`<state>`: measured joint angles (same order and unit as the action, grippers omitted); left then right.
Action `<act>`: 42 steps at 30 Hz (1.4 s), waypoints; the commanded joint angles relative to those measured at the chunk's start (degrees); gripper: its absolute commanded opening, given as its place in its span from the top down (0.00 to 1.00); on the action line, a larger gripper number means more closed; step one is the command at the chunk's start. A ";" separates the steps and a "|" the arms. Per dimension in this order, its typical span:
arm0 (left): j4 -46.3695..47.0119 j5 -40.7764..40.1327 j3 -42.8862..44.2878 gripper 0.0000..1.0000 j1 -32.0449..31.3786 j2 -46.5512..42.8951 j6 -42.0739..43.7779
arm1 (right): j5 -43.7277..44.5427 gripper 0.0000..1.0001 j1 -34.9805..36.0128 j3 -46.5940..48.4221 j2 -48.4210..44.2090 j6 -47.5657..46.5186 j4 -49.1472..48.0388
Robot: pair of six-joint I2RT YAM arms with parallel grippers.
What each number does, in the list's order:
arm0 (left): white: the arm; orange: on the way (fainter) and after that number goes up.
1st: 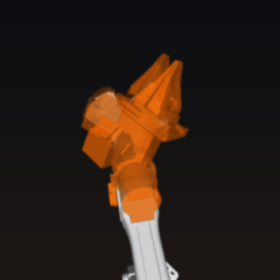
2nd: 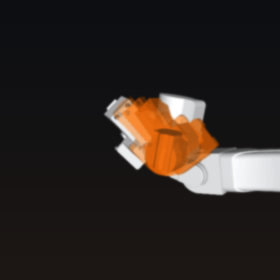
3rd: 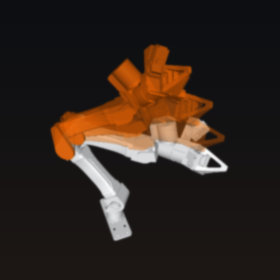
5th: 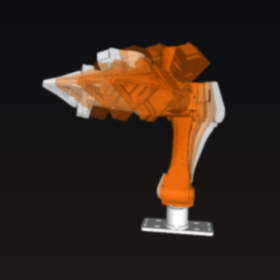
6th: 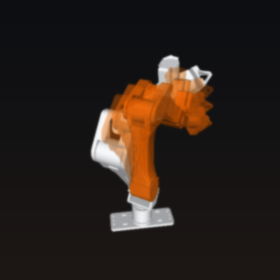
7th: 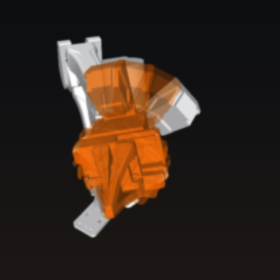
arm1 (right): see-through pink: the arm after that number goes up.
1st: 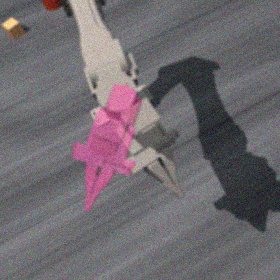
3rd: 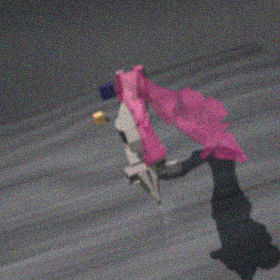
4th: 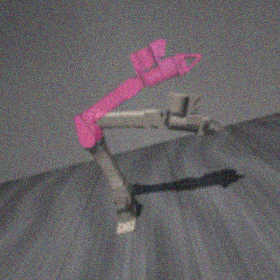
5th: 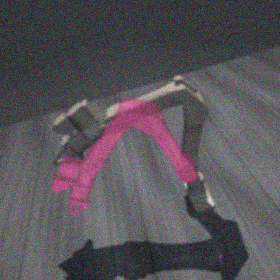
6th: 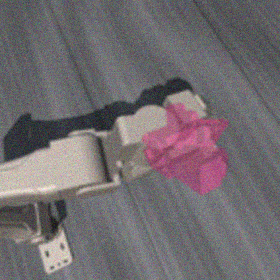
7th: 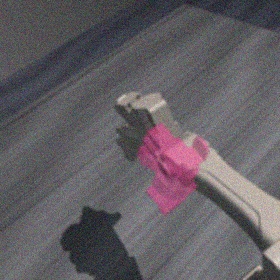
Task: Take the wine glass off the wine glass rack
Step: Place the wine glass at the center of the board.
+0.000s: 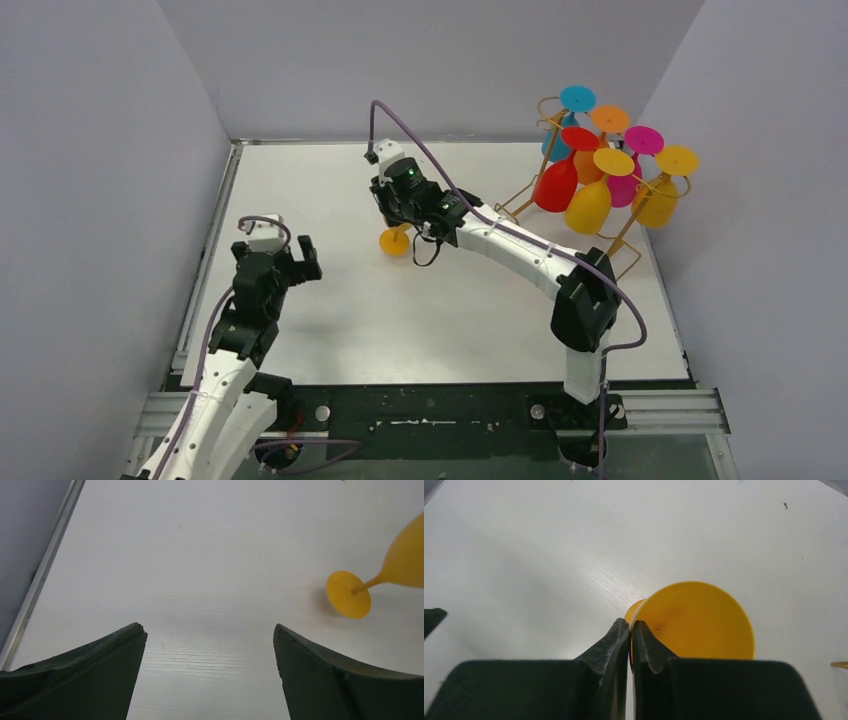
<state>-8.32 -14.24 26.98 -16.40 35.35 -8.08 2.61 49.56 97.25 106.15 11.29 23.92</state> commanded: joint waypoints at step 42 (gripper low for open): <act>-4.78 0.87 6.46 0.03 12.98 4.25 -7.75 | 10.90 0.47 3.01 14.83 3.03 1.62 6.73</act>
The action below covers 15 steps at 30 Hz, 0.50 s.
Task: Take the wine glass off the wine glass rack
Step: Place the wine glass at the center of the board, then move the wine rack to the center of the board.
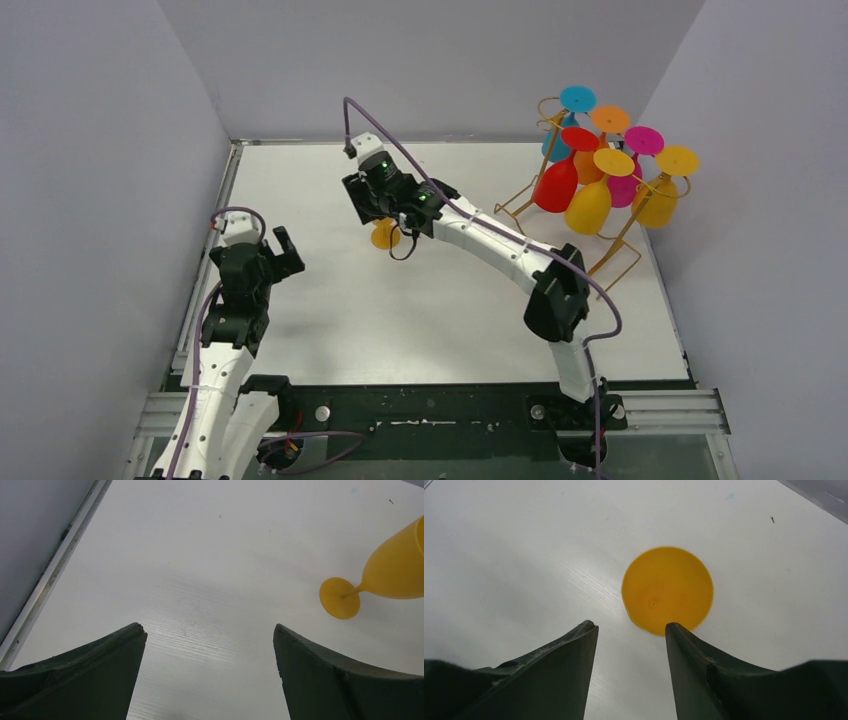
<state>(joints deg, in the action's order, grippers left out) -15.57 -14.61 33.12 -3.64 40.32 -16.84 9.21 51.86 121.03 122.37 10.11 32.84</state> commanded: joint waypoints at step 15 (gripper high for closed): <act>2.71 3.94 -0.03 0.03 0.14 -1.73 2.47 | 31.44 0.11 -0.91 -76.83 -62.83 33.44 -12.11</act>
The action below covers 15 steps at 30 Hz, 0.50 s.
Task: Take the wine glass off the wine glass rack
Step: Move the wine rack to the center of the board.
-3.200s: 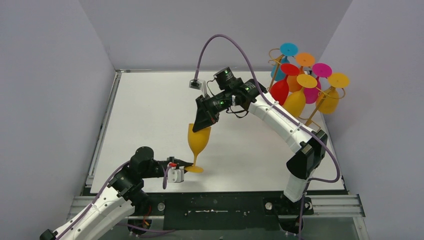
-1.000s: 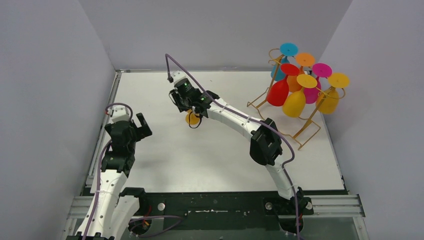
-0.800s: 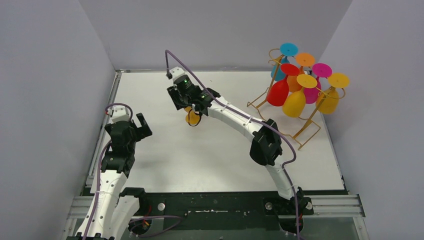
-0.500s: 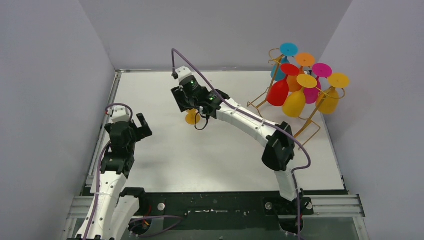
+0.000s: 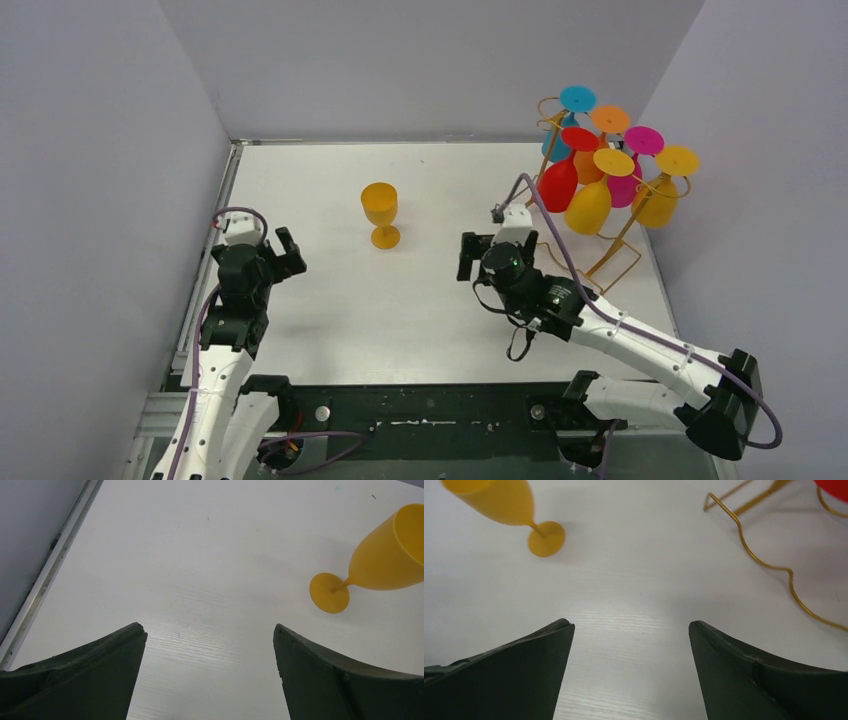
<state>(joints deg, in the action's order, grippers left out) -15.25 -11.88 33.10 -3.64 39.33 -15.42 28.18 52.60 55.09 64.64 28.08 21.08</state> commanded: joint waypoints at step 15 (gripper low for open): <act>2.59 4.92 -0.10 0.03 -0.14 -1.60 3.54 | 2.36 0.07 -34.69 -31.23 -28.28 30.86 3.25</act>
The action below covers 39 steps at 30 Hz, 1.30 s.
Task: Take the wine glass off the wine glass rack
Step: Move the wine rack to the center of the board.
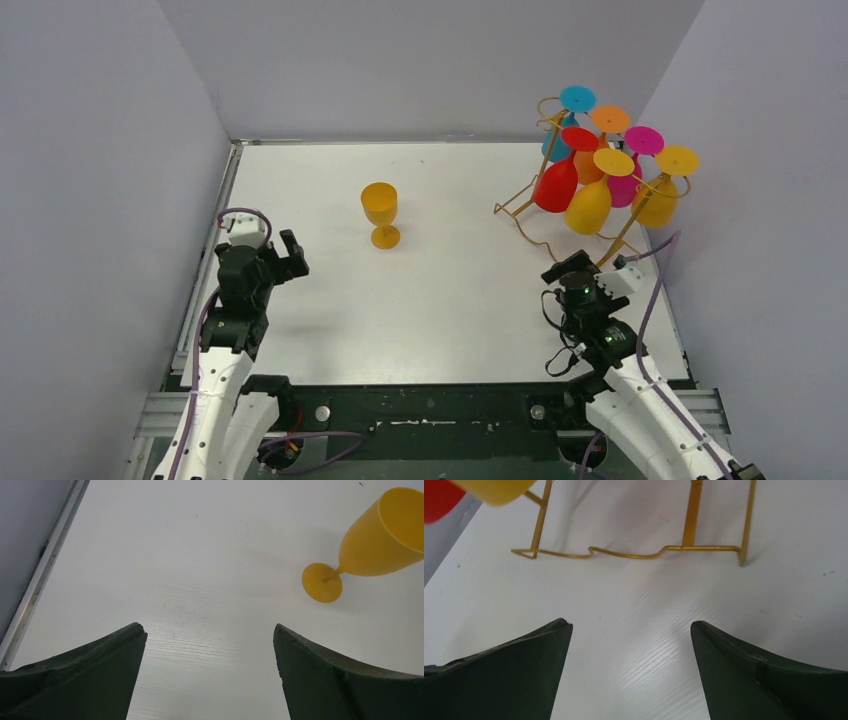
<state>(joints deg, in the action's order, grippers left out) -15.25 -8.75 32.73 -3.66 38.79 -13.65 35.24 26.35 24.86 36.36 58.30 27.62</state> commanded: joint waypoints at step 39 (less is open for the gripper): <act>3.62 5.67 -0.59 0.03 -0.73 -0.65 2.31 | -59.76 0.41 -49.20 -4.66 29.28 -25.69 -50.33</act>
<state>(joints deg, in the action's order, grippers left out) -14.66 -4.21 31.83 -4.08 38.06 -12.36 -17.43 -22.52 19.25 63.55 34.28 -13.67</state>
